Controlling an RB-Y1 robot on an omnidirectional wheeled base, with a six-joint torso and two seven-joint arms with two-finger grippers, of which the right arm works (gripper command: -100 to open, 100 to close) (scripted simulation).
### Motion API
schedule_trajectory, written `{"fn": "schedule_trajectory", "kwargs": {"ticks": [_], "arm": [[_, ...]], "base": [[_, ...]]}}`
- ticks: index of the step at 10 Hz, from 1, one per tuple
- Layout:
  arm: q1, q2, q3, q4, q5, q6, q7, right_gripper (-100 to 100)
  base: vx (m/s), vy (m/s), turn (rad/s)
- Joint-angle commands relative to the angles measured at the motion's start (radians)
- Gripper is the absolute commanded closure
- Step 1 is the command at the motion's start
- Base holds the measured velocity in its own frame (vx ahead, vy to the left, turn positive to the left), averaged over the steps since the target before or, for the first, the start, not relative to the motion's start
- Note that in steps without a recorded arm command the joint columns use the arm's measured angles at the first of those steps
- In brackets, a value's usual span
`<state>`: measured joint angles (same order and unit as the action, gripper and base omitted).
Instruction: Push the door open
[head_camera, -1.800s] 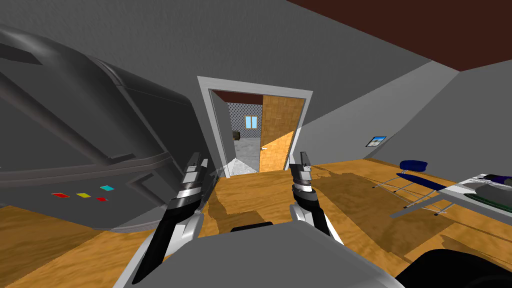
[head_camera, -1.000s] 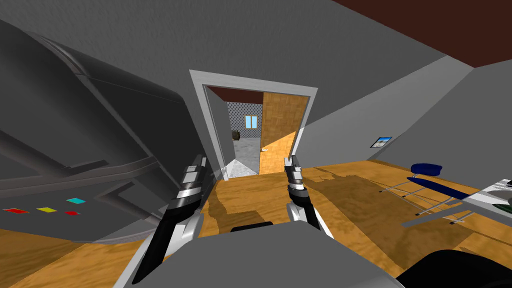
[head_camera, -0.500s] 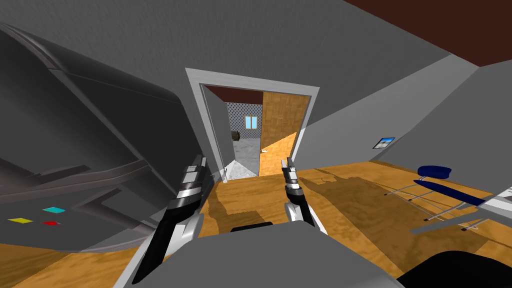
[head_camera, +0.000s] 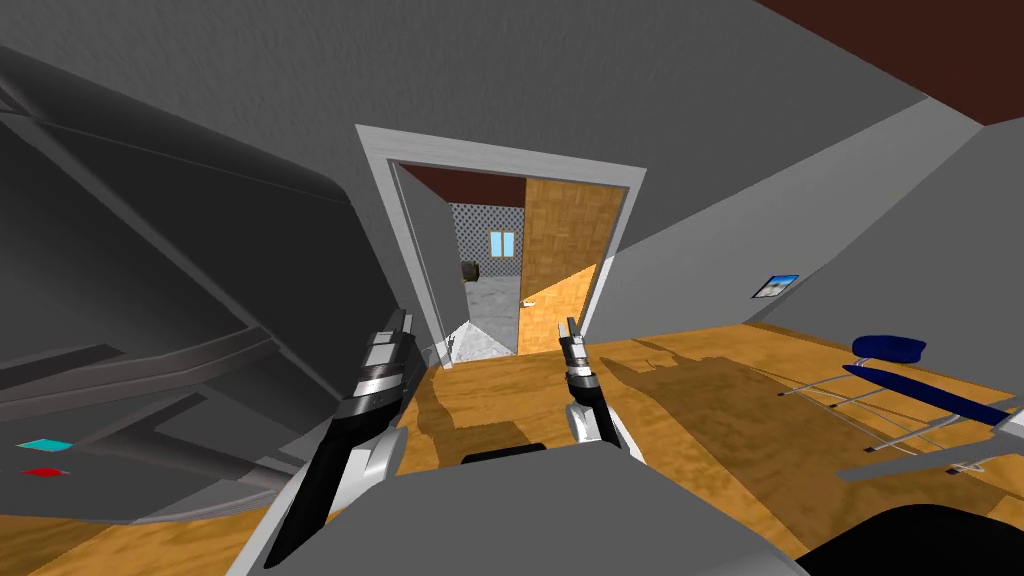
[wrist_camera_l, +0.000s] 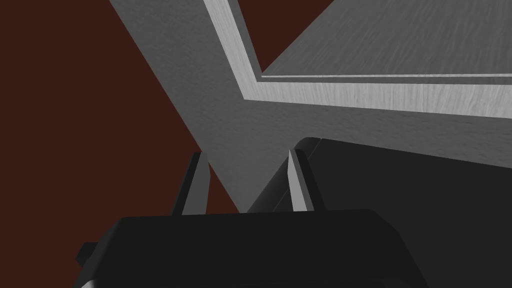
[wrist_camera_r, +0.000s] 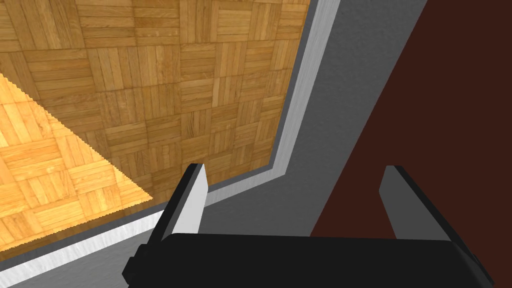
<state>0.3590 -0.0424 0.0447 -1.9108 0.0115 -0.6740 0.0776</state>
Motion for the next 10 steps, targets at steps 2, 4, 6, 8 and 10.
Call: {"fn": "schedule_trajectory", "kwargs": {"ticks": [2, 4, 6, 8, 10], "arm": [[-0.031, -0.004, 0.001, 0.076, -0.006, -0.011, 0.004, -100], [-0.045, -0.007, 0.002, 0.108, -0.01, -0.014, 0.004, -100], [-0.071, -0.011, 0.002, 0.173, -0.016, -0.021, 0.006, -100], [-0.085, -0.013, 0.002, 0.207, -0.02, -0.024, 0.006, -100], [-0.113, -0.016, 0.003, 0.271, -0.027, -0.031, 0.008, -100]], "base": [[0.056, -0.023, 0.002], [0.082, -0.031, 0.006], [0.064, -0.026, 0.001], [0.086, -0.028, 0.005], [0.071, -0.03, 0.002]]}}
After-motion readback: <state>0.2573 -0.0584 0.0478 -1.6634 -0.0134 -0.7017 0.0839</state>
